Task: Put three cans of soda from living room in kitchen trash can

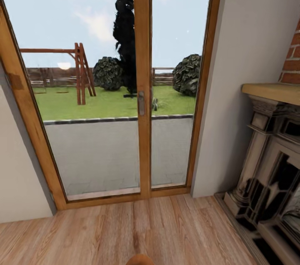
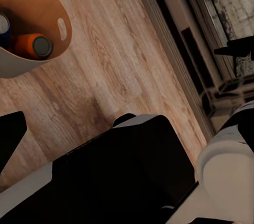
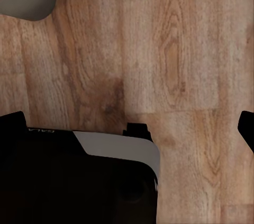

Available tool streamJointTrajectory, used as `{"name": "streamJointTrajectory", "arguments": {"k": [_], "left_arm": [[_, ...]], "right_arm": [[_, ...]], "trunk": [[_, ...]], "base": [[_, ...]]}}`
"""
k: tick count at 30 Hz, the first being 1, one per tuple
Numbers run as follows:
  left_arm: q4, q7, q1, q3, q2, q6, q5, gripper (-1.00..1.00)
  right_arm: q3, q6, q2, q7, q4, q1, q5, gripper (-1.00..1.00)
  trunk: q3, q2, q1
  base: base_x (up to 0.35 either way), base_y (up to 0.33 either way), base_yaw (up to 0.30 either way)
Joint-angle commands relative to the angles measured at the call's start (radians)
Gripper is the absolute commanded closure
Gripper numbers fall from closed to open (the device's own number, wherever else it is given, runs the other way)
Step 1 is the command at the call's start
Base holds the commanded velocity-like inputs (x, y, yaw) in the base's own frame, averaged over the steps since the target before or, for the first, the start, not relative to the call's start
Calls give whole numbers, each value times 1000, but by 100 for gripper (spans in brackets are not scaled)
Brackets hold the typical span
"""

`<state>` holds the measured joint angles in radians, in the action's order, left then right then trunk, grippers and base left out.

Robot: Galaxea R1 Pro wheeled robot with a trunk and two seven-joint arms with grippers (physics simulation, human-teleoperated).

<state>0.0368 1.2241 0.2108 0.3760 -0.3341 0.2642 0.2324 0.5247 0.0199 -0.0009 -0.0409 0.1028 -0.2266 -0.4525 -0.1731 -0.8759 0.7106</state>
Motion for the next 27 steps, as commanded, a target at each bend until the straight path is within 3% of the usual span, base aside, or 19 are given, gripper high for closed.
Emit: {"name": "streamJointTrajectory", "arguments": {"k": [1, 4, 7, 13, 16, 21, 27], "left_arm": [[0, -1, 0, 0, 0, 0, 0, -100], [1, -20, 0, -1, 1, -1, 0, -100], [1, -120, 0, -1, 1, -4, -1, -100], [0, -406, 0, 2, 8, -7, -5, -100], [0, -562, 0, 5, 15, -11, -6, -100], [0, -647, 0, 7, 19, -25, -5, -100], [0, -680, -1, 1, 25, -57, -1, -100]], "right_arm": [[0, 0, 1, -1, 0, 0, 0, -100], [0, 1, 1, -5, 0, 0, 1, -100], [-1, 1, 1, -41, 1, 0, 0, -100], [-3, -10, 1, -121, 1, 0, 0, -100], [-2, -50, -1, -142, -12, 0, 0, -100], [-4, -65, -5, -148, -58, 5, -2, -100], [-5, -15, -7, -151, -80, 6, -3, -100]], "trunk": [[1, 0, 0], [2, 0, 0], [3, 0, 0], [3, 0, 0], [3, 0, 0], [3, 0, 0], [3, 0, 0]], "base": [[0, 0, 0], [0, 0, 0], [0, 0, 0], [0, 0, 0], [0, 0, 0], [0, 0, 0], [0, 0, 0]]}}
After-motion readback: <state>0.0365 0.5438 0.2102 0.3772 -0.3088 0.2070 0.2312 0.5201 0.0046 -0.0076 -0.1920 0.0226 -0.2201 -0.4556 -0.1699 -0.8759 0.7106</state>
